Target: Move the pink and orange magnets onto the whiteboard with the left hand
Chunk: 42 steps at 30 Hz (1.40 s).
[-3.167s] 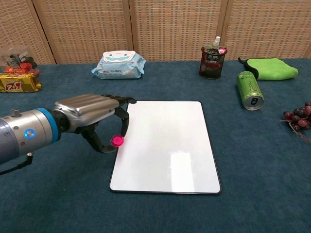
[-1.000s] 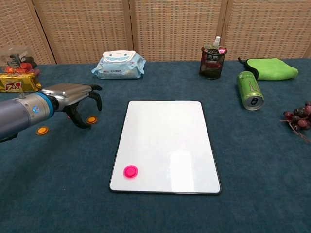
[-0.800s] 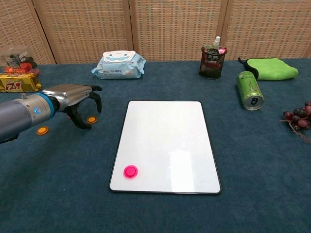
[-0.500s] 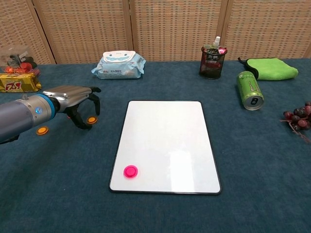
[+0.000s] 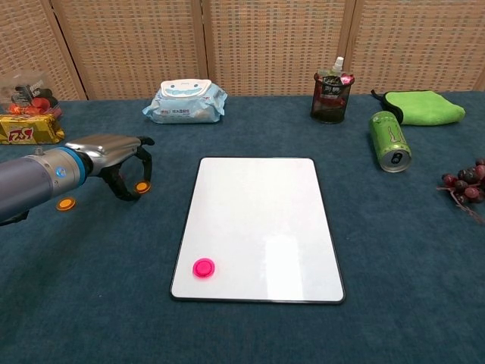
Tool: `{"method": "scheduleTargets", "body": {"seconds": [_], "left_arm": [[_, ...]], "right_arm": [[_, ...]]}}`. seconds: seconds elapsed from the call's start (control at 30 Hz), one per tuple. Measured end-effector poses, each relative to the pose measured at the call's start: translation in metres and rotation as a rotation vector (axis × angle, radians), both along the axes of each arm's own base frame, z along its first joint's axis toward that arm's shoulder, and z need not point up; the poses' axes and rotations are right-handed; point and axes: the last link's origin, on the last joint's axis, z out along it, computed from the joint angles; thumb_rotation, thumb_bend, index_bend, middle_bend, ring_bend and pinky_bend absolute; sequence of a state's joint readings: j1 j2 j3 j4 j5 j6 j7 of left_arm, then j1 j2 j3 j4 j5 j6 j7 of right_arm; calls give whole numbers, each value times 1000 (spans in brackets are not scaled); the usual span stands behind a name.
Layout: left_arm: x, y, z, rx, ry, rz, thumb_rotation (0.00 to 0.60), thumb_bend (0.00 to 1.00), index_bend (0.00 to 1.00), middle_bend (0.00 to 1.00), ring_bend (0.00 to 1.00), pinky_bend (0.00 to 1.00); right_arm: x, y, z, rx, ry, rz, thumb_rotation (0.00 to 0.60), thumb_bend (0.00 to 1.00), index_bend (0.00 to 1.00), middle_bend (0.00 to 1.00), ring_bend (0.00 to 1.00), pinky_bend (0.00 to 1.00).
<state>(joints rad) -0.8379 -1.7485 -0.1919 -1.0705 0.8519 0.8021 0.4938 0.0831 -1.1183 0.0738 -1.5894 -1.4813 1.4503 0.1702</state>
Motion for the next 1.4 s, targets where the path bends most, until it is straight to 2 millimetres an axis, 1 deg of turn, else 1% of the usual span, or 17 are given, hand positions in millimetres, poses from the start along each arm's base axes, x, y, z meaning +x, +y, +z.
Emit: {"method": "scheduleTargets", "body": {"seconds": [0.33,0.43,0.53,0.73,0.87,0.97,1.17,1.4], "left_arm": [[15,-5,12,5,-44,-42,600,364,563,0,0,0],[25,-10,14,-6,-68,-70,600,363,563,0,0,0],[39,-19,14,-37,-100,-108,600,361,563,0,0,0],[74,-50,3,-144,-173,-211,600,360,563,0,0,0],[95,-78,-12,-241,-202,-277,600,359,563,0,0,0],[106,-91,-22,-284,-201,-307,600,357,563,0,0,0],[115,-100,-33,-314,-190,-323,600,356,563,0,0,0],[118,-104,-45,-333,-185,-310,600,349,563,0,0,0]], "right_arm": [[0,0,0,1,0,1,600,311,99,0,0,0],[0,0,0,1,1,1,600,311,99,0,0,0],[0,0,0,2,2,0,600,311,99,0,0,0],[0,0,0,2,2,0,600,311,99,0,0,0],[0,0,0,2,1,0,600,311,99,0,0,0],[0,0,0,2,0,0,600,311,99,0,0,0],[0,0,0,2,-3,1,600,311,99,0,0,0],[0,0,1,2,-6,1,600,311,99,0,0,0]]}}
